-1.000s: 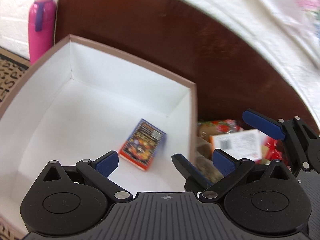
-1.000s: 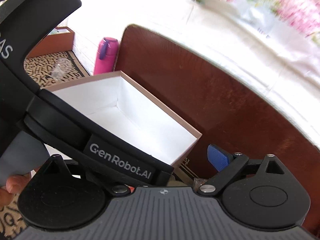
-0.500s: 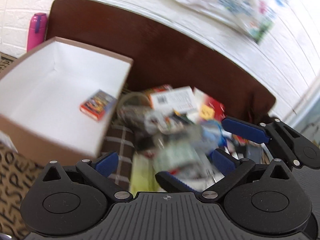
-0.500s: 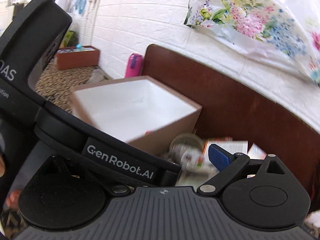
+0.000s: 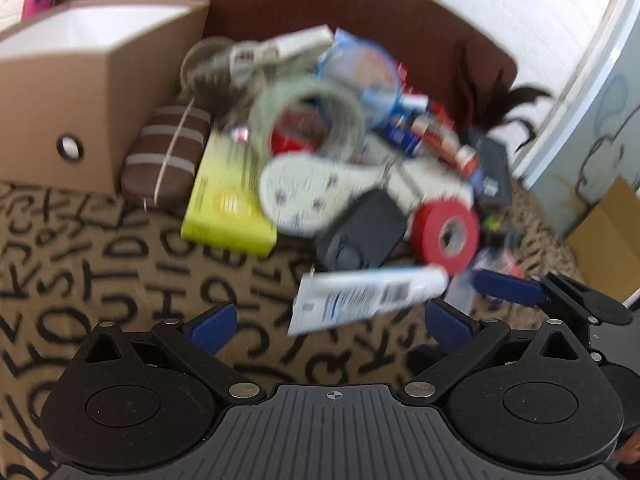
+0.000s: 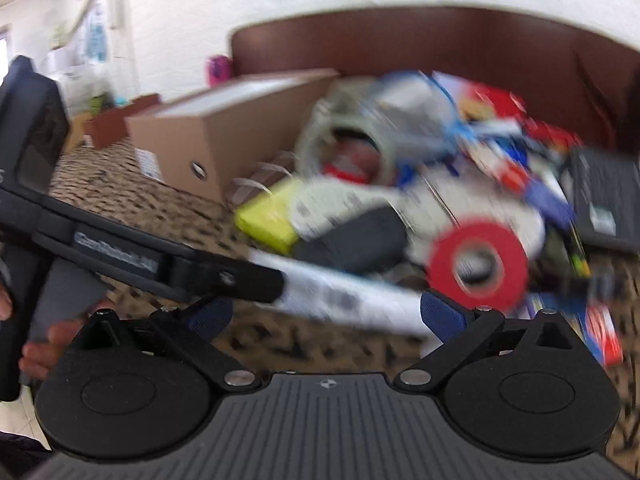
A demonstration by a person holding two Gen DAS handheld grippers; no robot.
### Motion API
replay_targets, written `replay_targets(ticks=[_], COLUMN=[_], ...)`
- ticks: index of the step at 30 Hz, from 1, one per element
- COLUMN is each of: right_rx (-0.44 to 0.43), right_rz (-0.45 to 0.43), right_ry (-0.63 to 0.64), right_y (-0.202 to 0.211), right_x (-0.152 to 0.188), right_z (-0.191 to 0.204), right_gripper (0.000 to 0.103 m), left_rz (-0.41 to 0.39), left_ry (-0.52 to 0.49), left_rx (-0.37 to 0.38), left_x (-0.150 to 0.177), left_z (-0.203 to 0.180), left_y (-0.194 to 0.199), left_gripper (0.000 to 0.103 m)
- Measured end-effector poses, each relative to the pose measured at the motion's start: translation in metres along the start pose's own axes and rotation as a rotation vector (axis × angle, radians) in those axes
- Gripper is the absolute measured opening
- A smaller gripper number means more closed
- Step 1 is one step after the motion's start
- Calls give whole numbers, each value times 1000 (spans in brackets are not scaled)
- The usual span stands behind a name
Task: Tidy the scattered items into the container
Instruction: 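Move the left gripper back to the pile and grasp the blue hand cream tube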
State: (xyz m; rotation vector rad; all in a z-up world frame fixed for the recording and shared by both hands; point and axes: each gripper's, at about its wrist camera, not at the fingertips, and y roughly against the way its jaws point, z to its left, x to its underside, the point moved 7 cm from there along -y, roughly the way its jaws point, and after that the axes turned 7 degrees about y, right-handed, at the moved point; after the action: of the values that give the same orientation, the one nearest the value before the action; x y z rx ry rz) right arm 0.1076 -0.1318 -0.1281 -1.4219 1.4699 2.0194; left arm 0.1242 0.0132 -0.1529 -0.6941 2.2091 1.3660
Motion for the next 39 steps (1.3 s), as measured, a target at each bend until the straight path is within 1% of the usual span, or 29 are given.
replay_targets(ticks=[3,5,7,10,12,13,14,15,16,17,19,20,23,26,27,28,31,33,36,37,38,39], right_rx=[22,19,3,-16,-30,-43,-55,-59,-60,-56,-38,-32,-44,-72,-74,-73,-57,-42,-6,6,17,25], right_rz=[10,-1,-17,-25,-10,-6,-3,-2,-3,-5,-9,-9,-10,-2,4,12,31,33,40,39,36,32], right_ry=[-47,-53,-33,-8,-30,-42,-49,-53,-53,-48,-32,-30,-38,-30,-23,-16,-17,-28,-52,-66,-83,-104], right_y=[-4,-5,-9,-18,-26,-30,-32,-33,-33,-32,-28,-27,-18,-9,-7,-5,2,9,19,23,26,28], right_x=[12,12,7,5,7,7,8,8,8,8,8,9,13,20,23,26,35,38,42,42,42,41], right_z=[-15,-19,-18,-19,-23,-24,-24,-24,-23,-22,-21,-20,-18,-9,-6,-3,0,-1,-6,-8,-10,-12], right_gripper=[99,99,98,94,90,85,83,79,74,71,64,62,61,61,62,63,63,63,63,63,63,64], left_rz=[7,10,15,33,43,42,45,51,60,70,74,75,81,72,75,85,125,143,156,154,147,135], left_ry=[-9,-7,-6,-14,-30,-43,-57,-69,-75,-75,-79,-88,-90,-99,-98,-93,-102,-120,-131,-127,-118,-106], left_rx=[-12,-5,-3,1,0,-2,-2,3,17,34,34,31,35,46,59,78,133,156,191,194,187,172], left_x=[-1,-4,-9,-13,-14,-15,-15,-14,-14,-13,-11,-9,-2,9,13,18,35,44,51,51,49,47], left_z=[3,5,6,8,7,6,5,3,1,-1,-2,-3,-2,-3,-3,-5,-12,-18,-21,-21,-18,-15], left_y=[-8,-10,-13,-19,-23,-23,-24,-25,-25,-24,-21,-19,-8,9,14,19,26,29,36,39,41,42], left_gripper=[103,102,101,92,89,86,81,79,74,62,54,50,46,47,49,54,55,57,62,65,72,76])
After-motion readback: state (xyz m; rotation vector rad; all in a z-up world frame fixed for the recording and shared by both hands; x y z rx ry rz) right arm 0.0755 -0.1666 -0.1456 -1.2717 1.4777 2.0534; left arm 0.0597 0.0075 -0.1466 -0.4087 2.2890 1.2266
